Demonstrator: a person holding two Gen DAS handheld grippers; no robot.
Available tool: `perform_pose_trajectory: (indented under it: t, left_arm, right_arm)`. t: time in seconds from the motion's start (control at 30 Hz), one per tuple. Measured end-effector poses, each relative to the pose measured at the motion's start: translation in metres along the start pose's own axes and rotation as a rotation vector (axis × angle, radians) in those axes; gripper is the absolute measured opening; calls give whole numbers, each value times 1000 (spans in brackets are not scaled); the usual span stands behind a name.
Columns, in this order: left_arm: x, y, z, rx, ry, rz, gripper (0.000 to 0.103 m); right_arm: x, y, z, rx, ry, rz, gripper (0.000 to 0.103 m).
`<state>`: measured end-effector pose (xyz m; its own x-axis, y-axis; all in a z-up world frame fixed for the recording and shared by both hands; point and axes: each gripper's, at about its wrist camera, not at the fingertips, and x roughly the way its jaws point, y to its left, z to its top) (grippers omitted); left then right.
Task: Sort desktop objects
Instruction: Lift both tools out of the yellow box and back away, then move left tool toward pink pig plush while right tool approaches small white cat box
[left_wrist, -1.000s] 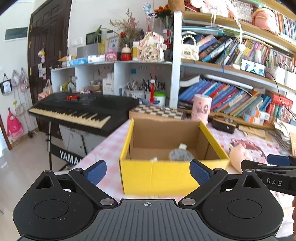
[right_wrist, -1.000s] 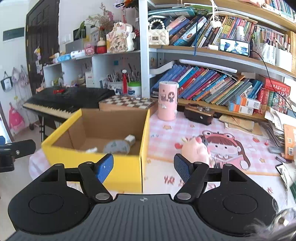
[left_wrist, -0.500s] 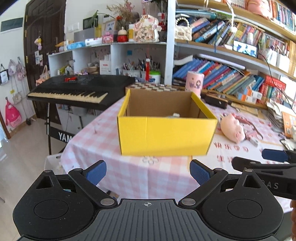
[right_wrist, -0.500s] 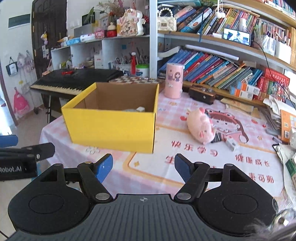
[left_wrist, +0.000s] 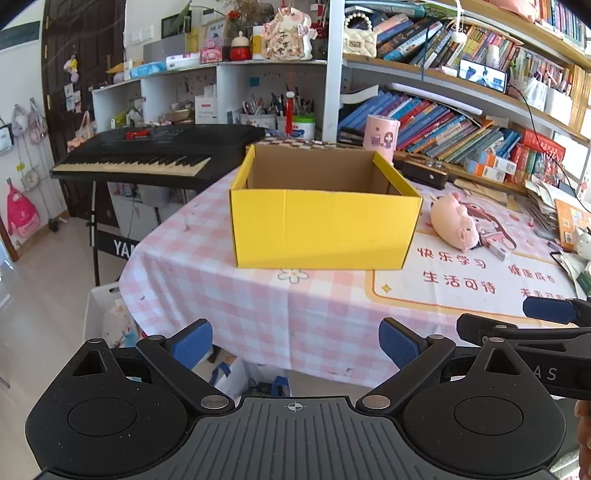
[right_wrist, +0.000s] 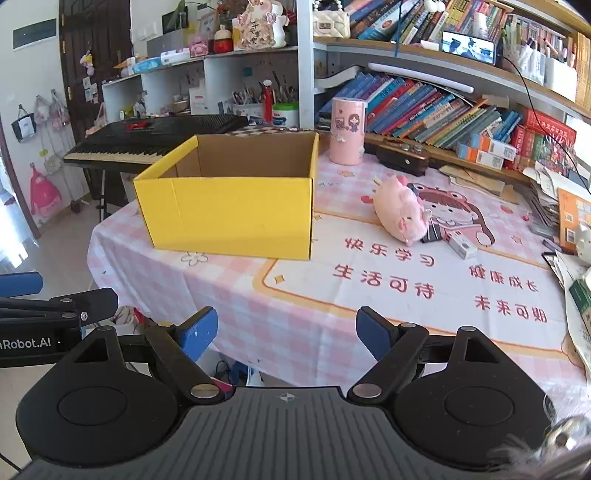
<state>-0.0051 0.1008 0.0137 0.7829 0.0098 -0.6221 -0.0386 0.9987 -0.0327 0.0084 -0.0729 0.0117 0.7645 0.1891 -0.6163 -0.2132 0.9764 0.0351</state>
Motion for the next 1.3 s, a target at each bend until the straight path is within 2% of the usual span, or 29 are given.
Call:
perform_pose_trajectory:
  t: [0.63, 0.87, 1.13, 1.3]
  left_arm:
    - [7, -40, 0, 101, 14, -97, 99]
    - [17, -55, 4, 106, 33, -117, 99]
    - [32, -96, 13, 133, 41, -167, 99]
    - [42, -116, 20, 121, 48, -167, 99]
  right_arm:
    - [-17, -35, -22, 103, 18, -107, 82]
    - [-15, -51, -22, 116, 30, -123, 82]
    - [-13, -95, -16, 136, 44, -174, 83]
    - [-7, -117, -7, 115, 50, -165, 83]
